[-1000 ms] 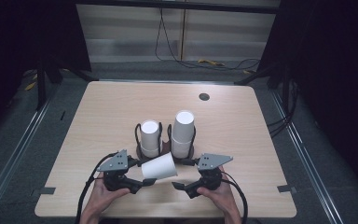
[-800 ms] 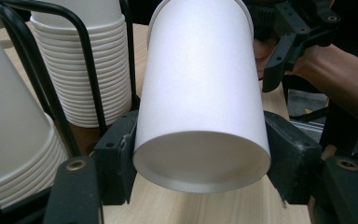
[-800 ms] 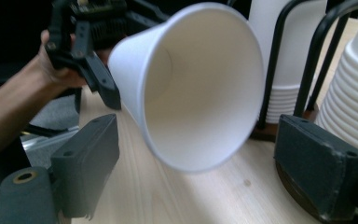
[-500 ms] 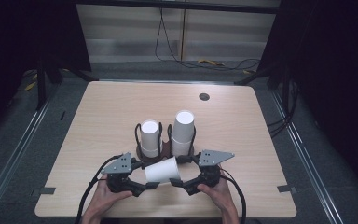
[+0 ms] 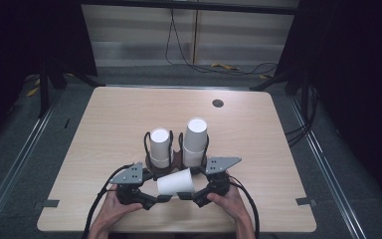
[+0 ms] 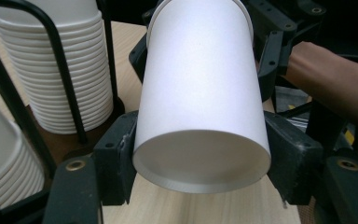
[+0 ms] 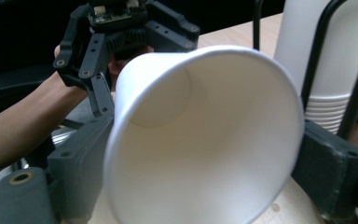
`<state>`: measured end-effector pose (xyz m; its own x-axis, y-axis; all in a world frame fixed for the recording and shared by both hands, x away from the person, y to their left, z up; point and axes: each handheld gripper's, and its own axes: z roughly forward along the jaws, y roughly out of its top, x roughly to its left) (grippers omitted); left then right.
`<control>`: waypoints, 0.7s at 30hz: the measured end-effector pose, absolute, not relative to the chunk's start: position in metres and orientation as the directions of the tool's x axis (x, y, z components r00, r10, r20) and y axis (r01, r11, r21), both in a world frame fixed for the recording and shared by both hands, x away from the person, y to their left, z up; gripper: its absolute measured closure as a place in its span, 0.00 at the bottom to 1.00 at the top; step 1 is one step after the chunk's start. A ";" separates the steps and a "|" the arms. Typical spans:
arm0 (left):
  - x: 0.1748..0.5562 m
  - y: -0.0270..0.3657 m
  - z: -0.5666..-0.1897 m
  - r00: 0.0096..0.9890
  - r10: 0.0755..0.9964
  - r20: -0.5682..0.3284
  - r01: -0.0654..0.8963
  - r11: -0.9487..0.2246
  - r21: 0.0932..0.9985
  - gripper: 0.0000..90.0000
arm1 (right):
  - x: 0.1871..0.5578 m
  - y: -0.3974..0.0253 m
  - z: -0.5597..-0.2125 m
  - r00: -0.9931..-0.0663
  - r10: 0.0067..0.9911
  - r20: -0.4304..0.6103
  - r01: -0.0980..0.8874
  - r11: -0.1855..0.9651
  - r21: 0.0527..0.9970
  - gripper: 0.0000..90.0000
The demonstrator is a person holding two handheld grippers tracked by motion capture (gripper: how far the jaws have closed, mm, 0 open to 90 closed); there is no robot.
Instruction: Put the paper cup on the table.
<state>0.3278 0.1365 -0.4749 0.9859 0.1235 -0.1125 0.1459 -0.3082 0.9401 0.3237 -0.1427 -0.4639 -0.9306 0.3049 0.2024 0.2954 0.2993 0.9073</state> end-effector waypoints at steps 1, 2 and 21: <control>0.328 0.137 -0.475 0.986 0.122 -0.112 0.146 -0.313 0.938 0.38 | 0.324 -0.142 -0.464 -0.931 0.301 0.206 0.298 0.303 0.905 0.15; 0.328 0.136 -0.475 0.986 0.120 -0.114 0.146 -0.307 0.940 0.38 | 0.324 -0.142 -0.463 -0.930 0.304 0.204 0.298 0.303 0.905 0.15; 0.331 0.135 -0.476 0.982 0.153 -0.108 0.149 -0.288 0.946 0.28 | 0.321 -0.145 -0.456 -0.932 0.299 0.205 0.291 0.283 0.914 0.25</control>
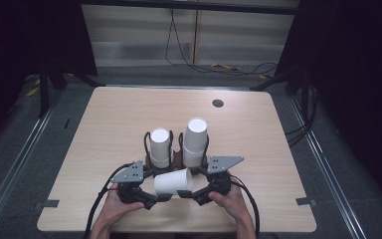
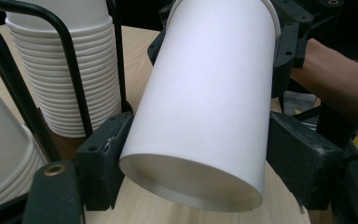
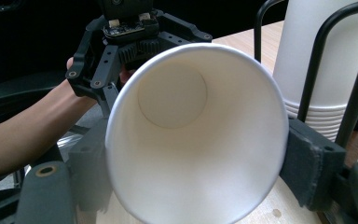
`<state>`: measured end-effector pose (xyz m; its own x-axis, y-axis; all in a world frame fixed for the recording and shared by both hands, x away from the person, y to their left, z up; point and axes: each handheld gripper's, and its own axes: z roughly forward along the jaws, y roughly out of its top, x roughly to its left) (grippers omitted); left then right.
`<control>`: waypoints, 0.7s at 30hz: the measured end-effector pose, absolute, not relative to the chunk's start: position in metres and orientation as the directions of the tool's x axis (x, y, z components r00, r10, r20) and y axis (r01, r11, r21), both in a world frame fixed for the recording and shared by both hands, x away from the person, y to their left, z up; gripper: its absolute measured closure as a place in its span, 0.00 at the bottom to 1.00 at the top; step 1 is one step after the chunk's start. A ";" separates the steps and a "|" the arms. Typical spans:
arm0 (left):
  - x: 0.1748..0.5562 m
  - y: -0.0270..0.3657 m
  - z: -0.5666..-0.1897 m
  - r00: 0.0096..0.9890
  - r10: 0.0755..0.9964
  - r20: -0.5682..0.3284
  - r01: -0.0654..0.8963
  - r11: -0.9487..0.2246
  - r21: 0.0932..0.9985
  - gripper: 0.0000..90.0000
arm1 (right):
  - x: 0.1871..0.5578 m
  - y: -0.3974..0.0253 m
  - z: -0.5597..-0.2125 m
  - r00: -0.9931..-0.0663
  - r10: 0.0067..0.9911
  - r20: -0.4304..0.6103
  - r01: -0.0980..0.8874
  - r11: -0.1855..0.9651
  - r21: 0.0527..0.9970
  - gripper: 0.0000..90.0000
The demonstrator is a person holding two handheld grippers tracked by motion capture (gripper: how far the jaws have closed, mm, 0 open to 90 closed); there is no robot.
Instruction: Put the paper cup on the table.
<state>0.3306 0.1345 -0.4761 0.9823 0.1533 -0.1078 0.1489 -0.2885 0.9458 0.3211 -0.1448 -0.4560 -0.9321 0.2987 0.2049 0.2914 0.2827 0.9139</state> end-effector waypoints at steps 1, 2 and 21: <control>0.330 0.134 -0.476 0.982 0.158 -0.105 0.147 -0.287 0.946 0.27 | 0.321 -0.145 -0.456 -0.932 0.302 0.202 0.289 0.281 0.915 0.25; 0.330 0.134 -0.476 0.982 0.161 -0.102 0.146 -0.289 0.946 0.25 | 0.321 -0.145 -0.455 -0.931 0.305 0.201 0.290 0.280 0.915 0.25; 0.326 0.153 -0.497 0.918 0.384 -0.098 0.200 -0.237 0.951 0.17 | 0.320 -0.158 -0.450 -0.891 0.403 0.207 0.329 0.262 0.907 0.25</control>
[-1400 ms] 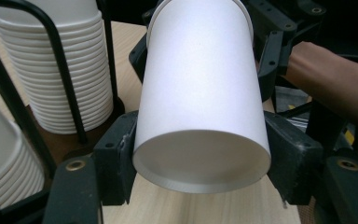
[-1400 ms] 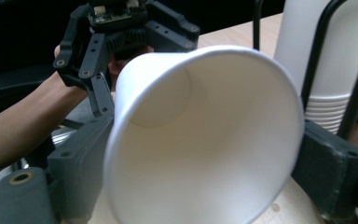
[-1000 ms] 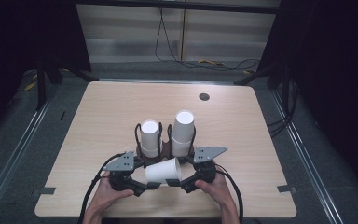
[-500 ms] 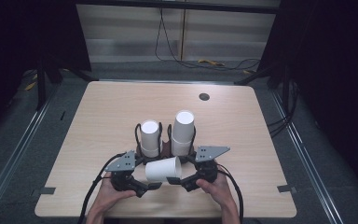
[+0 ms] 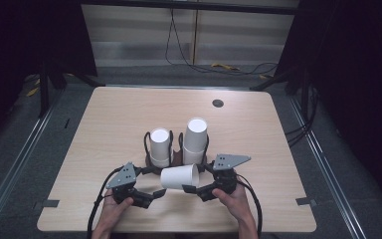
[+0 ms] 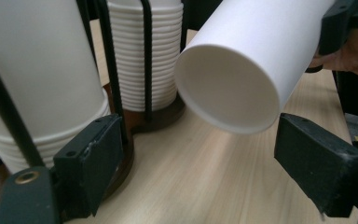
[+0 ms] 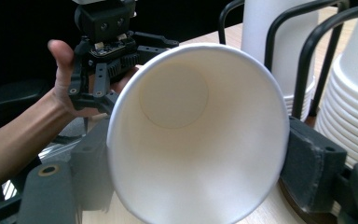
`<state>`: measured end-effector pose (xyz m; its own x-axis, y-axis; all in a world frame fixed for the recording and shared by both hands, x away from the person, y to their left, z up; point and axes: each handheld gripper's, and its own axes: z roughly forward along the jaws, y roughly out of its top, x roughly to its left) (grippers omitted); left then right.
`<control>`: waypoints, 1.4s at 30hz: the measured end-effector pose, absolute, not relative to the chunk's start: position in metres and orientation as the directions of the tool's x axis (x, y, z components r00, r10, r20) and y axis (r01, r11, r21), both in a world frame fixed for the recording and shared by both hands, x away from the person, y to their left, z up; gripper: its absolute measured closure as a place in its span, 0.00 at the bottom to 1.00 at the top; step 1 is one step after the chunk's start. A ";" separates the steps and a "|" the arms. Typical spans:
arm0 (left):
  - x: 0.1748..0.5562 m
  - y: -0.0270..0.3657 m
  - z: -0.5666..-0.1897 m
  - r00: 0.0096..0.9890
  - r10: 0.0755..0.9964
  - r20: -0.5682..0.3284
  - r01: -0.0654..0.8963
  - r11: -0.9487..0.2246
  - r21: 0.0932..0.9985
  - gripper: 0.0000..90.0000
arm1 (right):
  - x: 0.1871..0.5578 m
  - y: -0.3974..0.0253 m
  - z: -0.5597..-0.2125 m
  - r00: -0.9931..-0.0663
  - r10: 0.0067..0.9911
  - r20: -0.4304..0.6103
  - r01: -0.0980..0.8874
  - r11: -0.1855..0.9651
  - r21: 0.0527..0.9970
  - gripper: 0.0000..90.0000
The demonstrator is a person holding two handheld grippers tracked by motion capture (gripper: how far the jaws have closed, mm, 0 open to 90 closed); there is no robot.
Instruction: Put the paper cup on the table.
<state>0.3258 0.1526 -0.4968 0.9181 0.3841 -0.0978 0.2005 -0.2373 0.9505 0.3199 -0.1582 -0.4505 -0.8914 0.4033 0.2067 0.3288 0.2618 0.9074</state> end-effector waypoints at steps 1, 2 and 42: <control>0.325 0.152 -0.498 0.918 0.384 -0.098 0.199 -0.231 0.952 0.17 | 0.319 -0.159 -0.450 -0.890 0.407 0.207 0.331 0.263 0.906 0.25; 0.324 0.153 -0.498 0.910 0.405 -0.086 0.197 -0.242 0.950 0.17 | 0.319 -0.160 -0.450 -0.888 0.410 0.208 0.333 0.262 0.906 0.25; 0.312 0.173 -0.512 0.718 0.695 -0.031 0.095 -0.054 0.994 0.17 | 0.300 -0.228 -0.429 -0.665 0.733 0.143 0.545 0.345 0.764 0.27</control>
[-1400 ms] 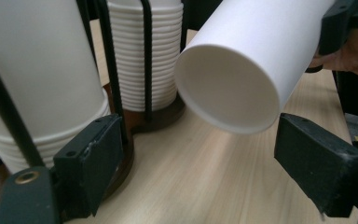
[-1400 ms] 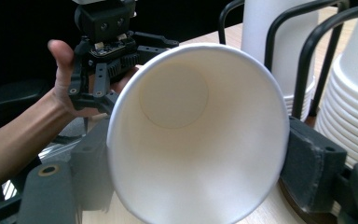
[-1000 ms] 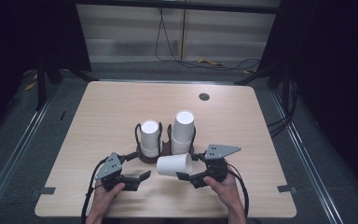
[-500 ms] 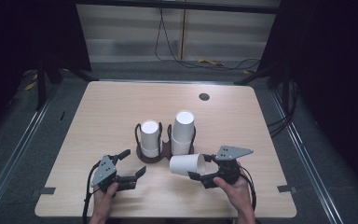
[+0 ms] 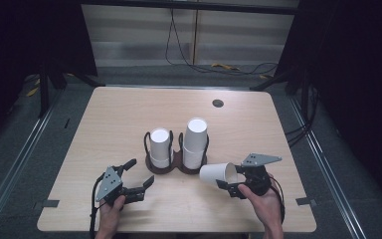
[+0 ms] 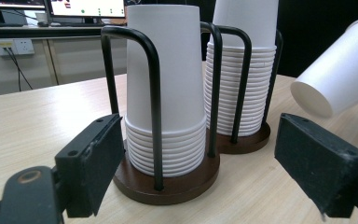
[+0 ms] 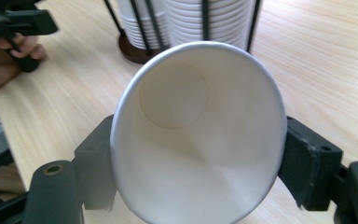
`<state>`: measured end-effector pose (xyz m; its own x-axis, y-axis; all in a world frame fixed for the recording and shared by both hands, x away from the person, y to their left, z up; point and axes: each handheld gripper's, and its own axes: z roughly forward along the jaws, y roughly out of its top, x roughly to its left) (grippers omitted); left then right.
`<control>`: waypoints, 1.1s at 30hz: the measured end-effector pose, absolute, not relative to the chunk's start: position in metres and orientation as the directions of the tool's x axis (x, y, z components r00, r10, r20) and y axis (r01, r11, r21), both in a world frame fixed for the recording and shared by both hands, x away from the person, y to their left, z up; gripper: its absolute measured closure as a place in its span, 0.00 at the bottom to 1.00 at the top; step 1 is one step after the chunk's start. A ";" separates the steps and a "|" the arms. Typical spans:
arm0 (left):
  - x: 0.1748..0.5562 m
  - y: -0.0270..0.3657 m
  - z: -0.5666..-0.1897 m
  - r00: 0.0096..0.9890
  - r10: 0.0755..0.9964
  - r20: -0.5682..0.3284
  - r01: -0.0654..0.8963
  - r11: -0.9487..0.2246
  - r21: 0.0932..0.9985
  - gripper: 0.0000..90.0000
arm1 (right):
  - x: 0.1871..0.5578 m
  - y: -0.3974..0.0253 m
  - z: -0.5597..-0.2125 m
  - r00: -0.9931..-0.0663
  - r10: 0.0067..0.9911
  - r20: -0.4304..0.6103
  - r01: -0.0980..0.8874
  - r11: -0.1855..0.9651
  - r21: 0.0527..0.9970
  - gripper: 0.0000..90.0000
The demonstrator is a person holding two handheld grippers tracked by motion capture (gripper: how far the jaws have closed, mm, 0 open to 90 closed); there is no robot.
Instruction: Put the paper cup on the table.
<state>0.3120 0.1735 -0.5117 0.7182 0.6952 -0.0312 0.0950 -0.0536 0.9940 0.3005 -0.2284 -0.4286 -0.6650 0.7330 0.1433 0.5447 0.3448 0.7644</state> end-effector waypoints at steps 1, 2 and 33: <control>0.312 0.174 -0.512 0.716 0.698 -0.030 0.096 -0.056 0.994 0.17 | 0.302 -0.229 -0.426 -0.658 0.741 0.136 0.550 0.349 0.759 0.27; 0.312 0.173 -0.512 0.715 0.699 -0.029 0.094 -0.056 0.994 0.17 | 0.304 -0.230 -0.423 -0.649 0.750 0.127 0.560 0.358 0.747 0.27; 0.309 0.172 -0.512 0.705 0.709 -0.007 0.071 -0.061 0.996 0.17 | 0.384 -0.228 -0.388 -0.588 0.807 -0.052 0.716 0.549 0.432 0.27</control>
